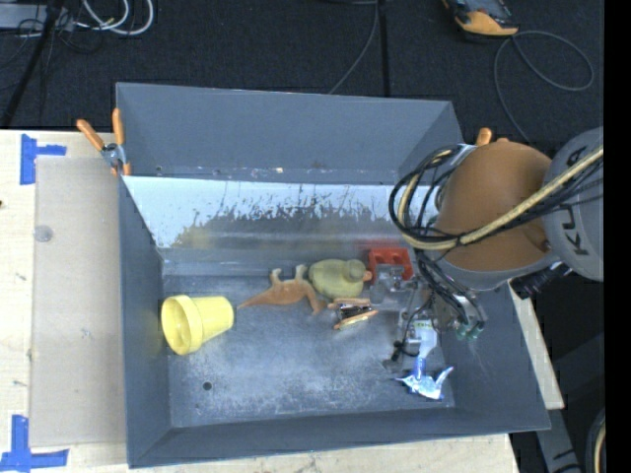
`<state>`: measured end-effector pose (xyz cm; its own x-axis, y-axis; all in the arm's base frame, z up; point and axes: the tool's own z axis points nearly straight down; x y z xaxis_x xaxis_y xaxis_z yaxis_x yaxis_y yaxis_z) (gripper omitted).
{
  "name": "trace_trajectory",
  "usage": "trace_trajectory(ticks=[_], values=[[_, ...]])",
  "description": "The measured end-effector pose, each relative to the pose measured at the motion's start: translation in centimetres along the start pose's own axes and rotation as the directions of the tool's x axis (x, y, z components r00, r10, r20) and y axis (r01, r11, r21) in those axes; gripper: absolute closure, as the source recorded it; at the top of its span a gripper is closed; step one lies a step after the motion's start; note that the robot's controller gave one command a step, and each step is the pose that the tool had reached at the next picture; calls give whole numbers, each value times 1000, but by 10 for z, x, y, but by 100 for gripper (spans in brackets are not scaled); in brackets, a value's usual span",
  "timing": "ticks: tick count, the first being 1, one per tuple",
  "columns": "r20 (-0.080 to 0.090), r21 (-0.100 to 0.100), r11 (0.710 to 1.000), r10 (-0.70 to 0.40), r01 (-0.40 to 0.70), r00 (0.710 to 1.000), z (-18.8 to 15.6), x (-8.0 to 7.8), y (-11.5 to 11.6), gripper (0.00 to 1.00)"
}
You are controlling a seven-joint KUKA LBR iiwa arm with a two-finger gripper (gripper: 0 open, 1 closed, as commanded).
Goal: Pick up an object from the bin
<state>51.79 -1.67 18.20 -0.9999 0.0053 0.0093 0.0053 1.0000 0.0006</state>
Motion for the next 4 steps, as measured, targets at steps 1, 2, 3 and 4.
trace_trajectory(ticks=[1,2,3,4], values=[[7,0,1000,-1,1,1000,-4,-1,0,0],[15,-1,999,49,-49,999,49,-46,15,0],[8,-2,989,148,-148,989,63,-89,28,0],[12,0,1000,-9,9,1000,57,-83,46,0]])
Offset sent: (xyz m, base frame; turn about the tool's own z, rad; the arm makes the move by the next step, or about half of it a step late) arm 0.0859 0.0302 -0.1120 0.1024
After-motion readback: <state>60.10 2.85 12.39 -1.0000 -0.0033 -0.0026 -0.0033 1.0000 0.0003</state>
